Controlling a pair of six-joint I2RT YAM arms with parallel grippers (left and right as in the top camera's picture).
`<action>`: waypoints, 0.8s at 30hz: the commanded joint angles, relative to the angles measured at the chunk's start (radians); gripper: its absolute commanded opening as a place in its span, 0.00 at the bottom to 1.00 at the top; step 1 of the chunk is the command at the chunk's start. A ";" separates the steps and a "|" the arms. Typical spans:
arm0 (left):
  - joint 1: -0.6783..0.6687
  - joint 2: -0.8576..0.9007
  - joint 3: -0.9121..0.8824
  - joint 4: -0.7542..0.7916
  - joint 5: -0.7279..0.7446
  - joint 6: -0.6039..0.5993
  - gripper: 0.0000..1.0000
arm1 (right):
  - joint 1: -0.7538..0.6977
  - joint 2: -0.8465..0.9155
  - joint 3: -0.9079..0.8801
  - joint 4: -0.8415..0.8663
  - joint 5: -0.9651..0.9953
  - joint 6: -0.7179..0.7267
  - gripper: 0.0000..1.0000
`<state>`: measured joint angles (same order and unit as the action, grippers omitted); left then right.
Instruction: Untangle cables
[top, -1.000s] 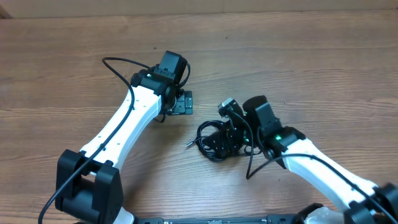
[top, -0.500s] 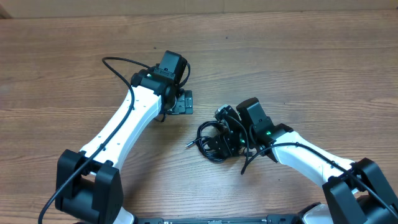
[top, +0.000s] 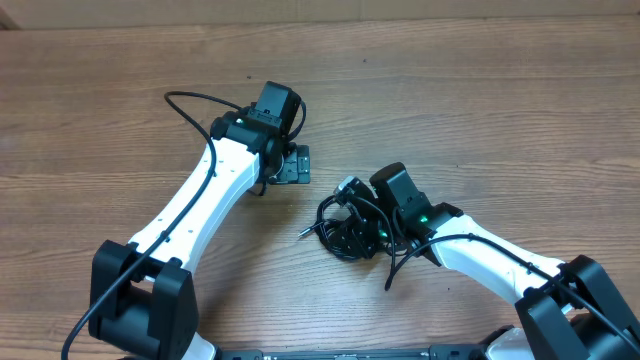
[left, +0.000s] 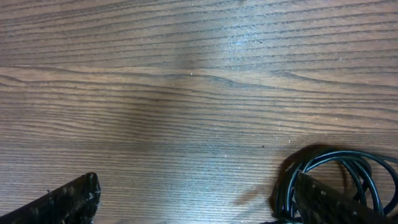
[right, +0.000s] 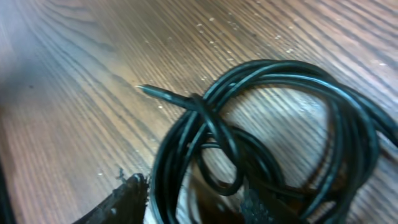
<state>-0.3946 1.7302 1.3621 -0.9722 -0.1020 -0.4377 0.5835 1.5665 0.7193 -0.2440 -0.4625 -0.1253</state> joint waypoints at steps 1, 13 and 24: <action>0.006 0.003 0.014 0.001 -0.012 0.024 0.99 | 0.003 0.000 0.021 0.005 0.048 -0.014 0.54; 0.006 0.003 0.014 0.002 -0.012 0.023 1.00 | 0.003 0.000 0.021 0.011 0.130 -0.015 0.61; 0.006 0.003 0.014 0.002 -0.010 0.023 1.00 | 0.003 0.001 0.021 0.019 0.129 -0.015 0.57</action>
<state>-0.3946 1.7302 1.3621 -0.9718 -0.1020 -0.4347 0.5835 1.5665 0.7193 -0.2321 -0.3397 -0.1322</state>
